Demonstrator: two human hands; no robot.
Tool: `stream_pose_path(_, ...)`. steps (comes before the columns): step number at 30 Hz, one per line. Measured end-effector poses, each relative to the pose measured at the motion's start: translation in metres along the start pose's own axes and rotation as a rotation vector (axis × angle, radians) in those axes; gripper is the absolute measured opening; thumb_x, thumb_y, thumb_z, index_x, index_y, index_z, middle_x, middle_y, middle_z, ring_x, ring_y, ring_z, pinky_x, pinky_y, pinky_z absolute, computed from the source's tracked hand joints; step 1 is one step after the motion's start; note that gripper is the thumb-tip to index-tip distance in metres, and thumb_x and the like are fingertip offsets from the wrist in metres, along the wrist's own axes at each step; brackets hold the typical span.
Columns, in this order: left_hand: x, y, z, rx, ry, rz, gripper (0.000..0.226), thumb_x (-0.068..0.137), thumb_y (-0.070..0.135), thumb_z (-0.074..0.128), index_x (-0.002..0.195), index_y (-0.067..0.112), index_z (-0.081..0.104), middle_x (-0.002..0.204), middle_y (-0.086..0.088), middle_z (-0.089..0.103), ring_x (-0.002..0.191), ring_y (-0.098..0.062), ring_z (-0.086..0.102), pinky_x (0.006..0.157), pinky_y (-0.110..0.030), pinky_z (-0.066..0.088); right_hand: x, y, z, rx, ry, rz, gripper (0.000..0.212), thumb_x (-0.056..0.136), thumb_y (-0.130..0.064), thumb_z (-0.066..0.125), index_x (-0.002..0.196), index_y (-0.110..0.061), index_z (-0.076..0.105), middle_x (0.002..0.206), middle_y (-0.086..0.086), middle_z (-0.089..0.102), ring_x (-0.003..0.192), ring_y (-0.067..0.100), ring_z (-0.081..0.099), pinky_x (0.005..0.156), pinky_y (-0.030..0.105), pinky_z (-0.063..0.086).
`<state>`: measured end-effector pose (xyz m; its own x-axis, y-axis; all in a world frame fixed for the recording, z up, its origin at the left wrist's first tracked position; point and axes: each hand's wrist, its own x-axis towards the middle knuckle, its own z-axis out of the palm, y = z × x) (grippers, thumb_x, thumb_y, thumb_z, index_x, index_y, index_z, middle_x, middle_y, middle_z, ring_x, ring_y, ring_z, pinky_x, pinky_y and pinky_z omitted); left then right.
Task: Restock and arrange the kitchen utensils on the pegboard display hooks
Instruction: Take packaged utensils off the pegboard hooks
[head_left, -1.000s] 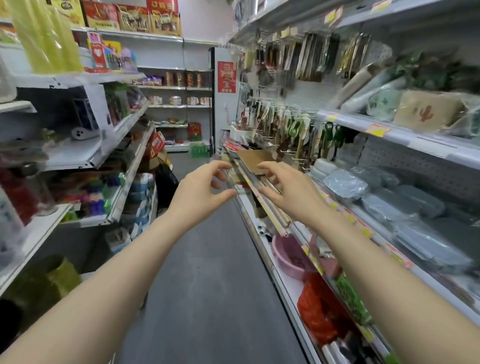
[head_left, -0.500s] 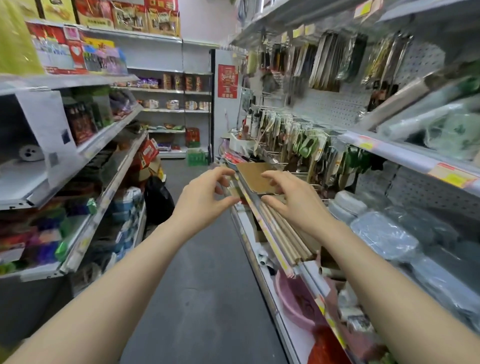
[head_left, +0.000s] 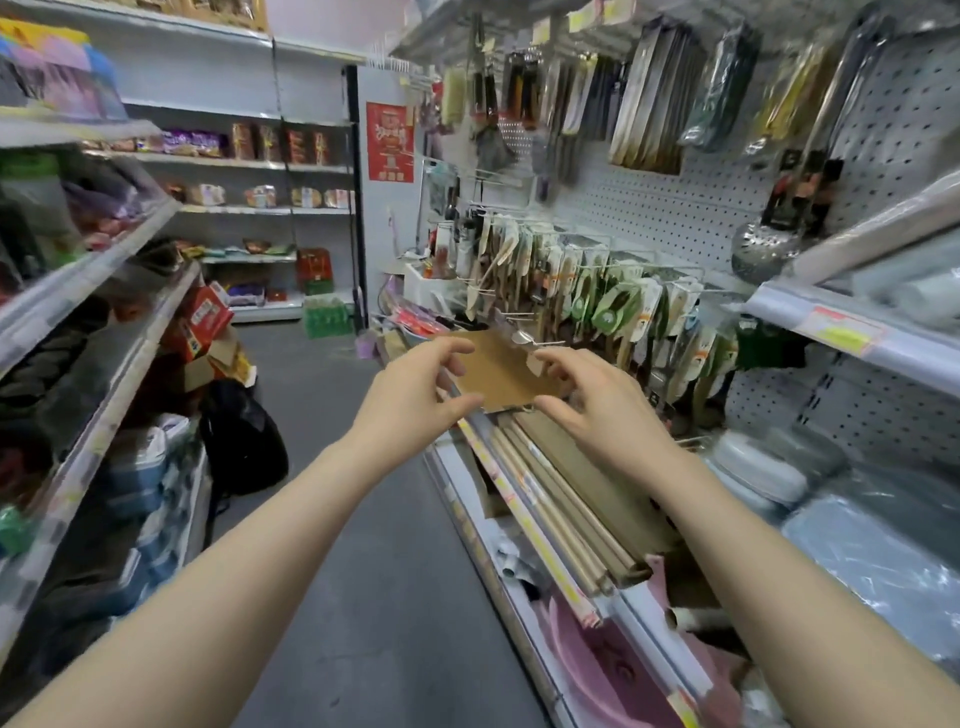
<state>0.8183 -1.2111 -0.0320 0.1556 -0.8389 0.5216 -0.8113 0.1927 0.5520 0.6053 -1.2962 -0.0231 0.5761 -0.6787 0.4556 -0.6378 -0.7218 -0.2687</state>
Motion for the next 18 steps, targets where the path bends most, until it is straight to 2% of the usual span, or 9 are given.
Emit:
stream_pose_path(5,0.070,-0.043,0.030,-0.071,-0.089,0.064,0.050,0.080,0.034,0.074,0.126,0.031,0.053,0.098,0.015,0.058,0.085,-0.003,0.060,0.077,-0.037,0.055,0.044,0.029,0.028,-0.006,0.038,0.112,0.048,0.091,-0.037,0.064,0.137,-0.030,0.049,0.117,-0.008,0.059,0.101,0.012,0.058,0.087,0.034,0.050)
stream_pose_path(18,0.225,-0.078,0.170,-0.214,-0.307,0.246,0.050,0.081,0.037,0.073,0.126,0.033,0.052,0.101,0.015,0.058,0.091,-0.004,0.059,0.079,-0.035,0.055,0.104,0.161,0.062,-0.138,0.068,0.424,0.054,0.093,-0.039,0.062,0.143,-0.026,0.047,0.137,-0.003,0.057,0.122,0.016,0.054,0.100,0.032,0.043)
